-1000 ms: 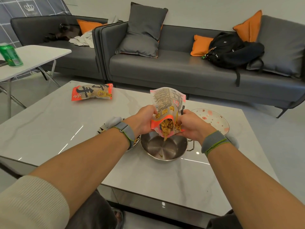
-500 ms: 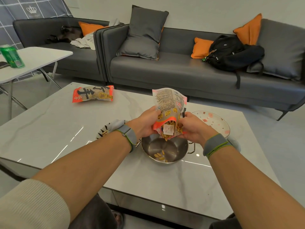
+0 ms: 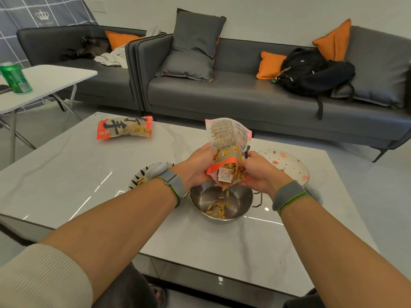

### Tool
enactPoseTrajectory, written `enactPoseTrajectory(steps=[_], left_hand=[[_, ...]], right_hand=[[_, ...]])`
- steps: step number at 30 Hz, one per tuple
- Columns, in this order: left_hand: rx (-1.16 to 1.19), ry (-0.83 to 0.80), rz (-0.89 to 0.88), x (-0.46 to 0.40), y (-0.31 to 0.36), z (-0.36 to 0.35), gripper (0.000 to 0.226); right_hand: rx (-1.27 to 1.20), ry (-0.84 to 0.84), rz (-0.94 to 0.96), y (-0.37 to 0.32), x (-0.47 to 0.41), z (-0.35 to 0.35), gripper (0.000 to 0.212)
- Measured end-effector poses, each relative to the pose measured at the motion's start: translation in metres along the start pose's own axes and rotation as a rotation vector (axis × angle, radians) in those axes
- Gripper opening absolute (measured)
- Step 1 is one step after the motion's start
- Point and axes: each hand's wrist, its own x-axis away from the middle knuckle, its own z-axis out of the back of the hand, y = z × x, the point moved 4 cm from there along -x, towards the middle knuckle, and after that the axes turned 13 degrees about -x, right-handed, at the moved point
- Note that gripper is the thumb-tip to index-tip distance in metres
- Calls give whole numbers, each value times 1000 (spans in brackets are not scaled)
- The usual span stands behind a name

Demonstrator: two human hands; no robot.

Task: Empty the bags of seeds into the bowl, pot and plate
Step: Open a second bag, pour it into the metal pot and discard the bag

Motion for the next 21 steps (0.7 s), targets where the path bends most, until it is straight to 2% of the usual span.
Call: enactPoseTrajectory(steps=[11, 21], left_hand=[[-12, 24, -9, 1, 4, 5, 31], [-93, 43, -28, -2, 4, 4, 33]], right_hand=[[-21, -6, -14, -2, -3, 5, 47], [-3, -30, -11, 0, 0, -1, 39]])
